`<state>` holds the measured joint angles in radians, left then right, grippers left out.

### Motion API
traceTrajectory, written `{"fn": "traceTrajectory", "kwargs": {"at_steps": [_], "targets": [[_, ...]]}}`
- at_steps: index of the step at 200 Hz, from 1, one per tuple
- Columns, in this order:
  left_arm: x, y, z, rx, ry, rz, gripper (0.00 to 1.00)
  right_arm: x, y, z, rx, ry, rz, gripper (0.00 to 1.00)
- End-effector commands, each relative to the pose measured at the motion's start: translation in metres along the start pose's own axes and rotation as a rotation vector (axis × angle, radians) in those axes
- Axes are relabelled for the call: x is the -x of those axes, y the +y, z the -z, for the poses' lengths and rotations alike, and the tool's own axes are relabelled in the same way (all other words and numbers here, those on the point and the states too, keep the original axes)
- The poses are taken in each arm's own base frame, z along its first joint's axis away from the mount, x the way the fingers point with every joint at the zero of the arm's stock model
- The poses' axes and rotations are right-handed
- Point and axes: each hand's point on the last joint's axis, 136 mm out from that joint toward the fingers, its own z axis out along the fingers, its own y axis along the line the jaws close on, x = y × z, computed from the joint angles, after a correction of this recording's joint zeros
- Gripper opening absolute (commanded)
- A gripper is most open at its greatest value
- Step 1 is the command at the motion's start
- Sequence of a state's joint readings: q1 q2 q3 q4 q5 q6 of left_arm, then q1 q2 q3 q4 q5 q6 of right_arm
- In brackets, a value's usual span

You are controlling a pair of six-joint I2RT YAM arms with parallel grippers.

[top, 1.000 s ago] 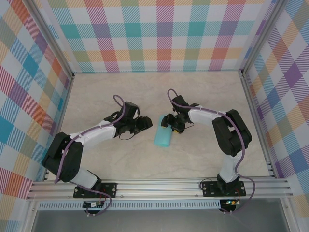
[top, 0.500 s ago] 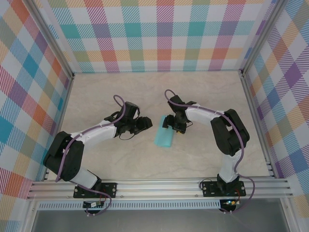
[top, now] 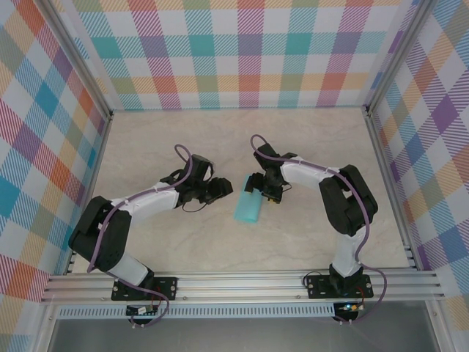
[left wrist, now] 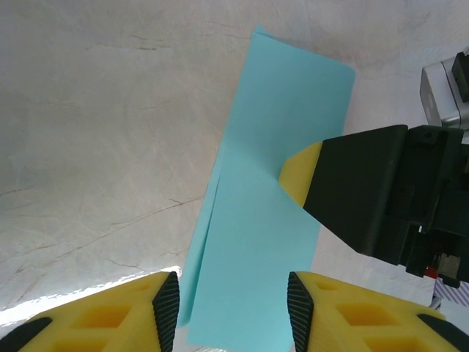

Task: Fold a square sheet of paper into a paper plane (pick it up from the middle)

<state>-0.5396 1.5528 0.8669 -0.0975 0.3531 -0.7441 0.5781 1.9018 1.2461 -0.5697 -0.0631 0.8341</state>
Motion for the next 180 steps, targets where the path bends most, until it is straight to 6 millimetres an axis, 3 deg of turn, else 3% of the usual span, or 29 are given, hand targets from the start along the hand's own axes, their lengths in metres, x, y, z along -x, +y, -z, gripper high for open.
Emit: {"fn": "traceTrajectory", "kwargs": {"at_steps": [1, 97, 180], "targets": [[-0.005, -0.003, -0.009, -0.066, 0.049, 0.002, 0.43, -0.001, 0.001, -0.007, -0.011, 0.014, -0.040, 0.81], [-0.024, -0.019, -0.059, -0.139, 0.185, 0.004, 0.32, -0.004, 0.000, -0.011, -0.015, 0.033, -0.052, 0.83], [-0.022, -0.025, -0.055, -0.181, 0.154, 0.000, 0.31, -0.006, -0.002, -0.016, -0.021, 0.047, -0.053, 0.83]]}}
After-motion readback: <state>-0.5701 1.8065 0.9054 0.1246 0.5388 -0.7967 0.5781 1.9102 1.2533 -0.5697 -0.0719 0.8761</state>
